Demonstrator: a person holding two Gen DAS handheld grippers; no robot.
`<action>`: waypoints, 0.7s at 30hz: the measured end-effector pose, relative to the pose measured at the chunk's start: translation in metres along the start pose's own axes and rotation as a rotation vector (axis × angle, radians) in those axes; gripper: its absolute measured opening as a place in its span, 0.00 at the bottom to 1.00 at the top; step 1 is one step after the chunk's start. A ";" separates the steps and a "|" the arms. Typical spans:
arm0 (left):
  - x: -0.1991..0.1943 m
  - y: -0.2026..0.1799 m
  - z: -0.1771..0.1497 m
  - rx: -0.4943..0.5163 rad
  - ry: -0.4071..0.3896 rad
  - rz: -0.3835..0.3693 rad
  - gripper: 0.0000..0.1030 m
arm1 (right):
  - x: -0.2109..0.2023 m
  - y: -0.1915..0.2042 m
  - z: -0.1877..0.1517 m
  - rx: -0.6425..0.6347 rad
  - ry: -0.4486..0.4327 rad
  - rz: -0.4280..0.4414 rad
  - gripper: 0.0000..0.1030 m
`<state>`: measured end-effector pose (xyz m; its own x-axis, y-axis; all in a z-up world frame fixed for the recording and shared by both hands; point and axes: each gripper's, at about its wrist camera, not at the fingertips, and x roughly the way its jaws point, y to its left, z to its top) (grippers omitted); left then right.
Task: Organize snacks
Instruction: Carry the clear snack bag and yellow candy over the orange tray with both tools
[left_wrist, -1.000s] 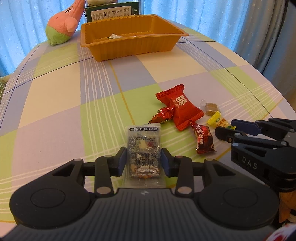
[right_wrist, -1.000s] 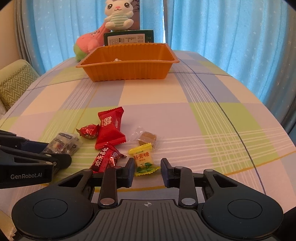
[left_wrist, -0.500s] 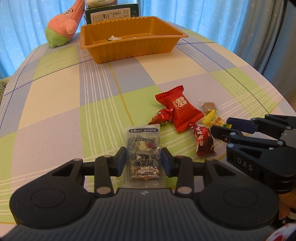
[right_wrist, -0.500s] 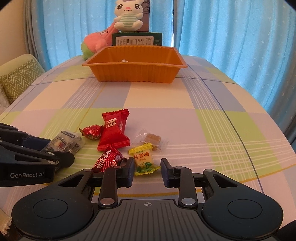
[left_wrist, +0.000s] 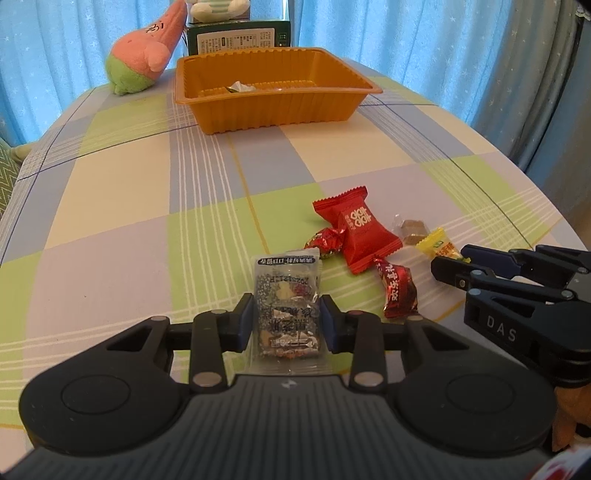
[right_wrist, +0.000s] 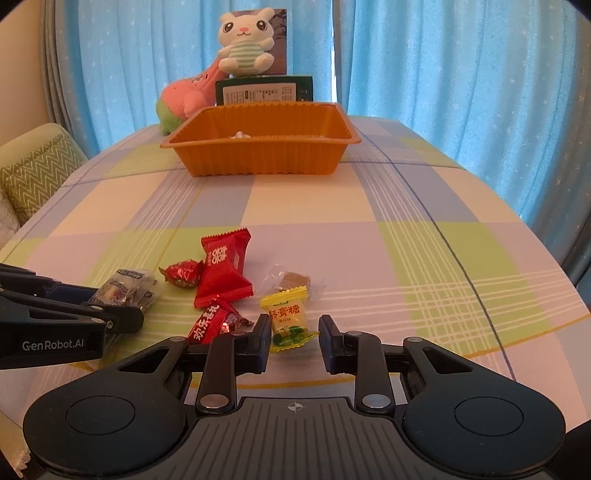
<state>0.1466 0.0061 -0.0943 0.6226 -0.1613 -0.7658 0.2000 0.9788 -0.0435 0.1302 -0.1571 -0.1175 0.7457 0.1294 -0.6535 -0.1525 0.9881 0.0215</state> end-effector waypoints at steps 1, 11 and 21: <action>-0.001 0.000 0.001 -0.002 -0.004 0.002 0.33 | -0.001 0.000 0.001 0.002 -0.006 0.000 0.27; -0.015 0.000 0.008 -0.032 -0.039 0.019 0.33 | -0.009 -0.005 0.004 0.019 -0.026 0.005 0.27; -0.022 -0.001 0.014 -0.050 -0.059 0.036 0.33 | -0.016 -0.009 0.007 0.041 -0.040 0.017 0.27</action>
<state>0.1433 0.0067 -0.0684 0.6723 -0.1313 -0.7286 0.1392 0.9890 -0.0498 0.1243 -0.1677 -0.1013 0.7687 0.1490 -0.6220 -0.1397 0.9881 0.0640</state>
